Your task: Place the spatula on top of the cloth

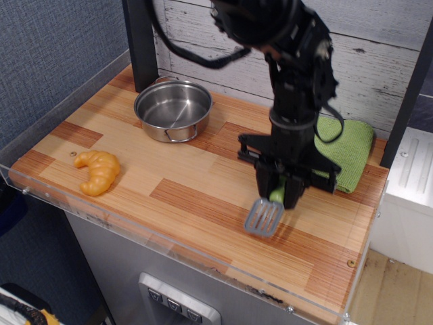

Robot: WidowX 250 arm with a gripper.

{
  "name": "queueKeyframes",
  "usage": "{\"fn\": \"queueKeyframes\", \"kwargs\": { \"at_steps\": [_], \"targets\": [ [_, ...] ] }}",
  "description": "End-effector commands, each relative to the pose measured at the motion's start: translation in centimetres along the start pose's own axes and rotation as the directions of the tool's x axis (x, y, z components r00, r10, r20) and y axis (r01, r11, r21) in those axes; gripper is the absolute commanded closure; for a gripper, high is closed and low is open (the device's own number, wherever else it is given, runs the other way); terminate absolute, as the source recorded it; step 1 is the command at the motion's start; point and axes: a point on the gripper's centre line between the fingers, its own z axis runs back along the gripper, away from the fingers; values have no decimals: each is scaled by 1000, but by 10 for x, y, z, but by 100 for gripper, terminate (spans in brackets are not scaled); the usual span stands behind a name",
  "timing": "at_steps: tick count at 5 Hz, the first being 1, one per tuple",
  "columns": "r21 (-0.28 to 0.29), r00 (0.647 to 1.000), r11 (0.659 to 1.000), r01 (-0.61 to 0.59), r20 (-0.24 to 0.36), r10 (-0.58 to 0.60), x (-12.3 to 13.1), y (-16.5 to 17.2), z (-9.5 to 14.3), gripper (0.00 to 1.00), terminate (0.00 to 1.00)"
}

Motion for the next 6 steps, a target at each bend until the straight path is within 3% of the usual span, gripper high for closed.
{"fn": "queueKeyframes", "kwargs": {
  "at_steps": [1,4,6],
  "targets": [
    [1,992,1000,-30,123,30,22,9,51,100,0],
    [-5,986,1000,-20,164,21,68,-3,63,100,0],
    [7,992,1000,-18,122,17,94,-4,34,100,0]
  ]
}}
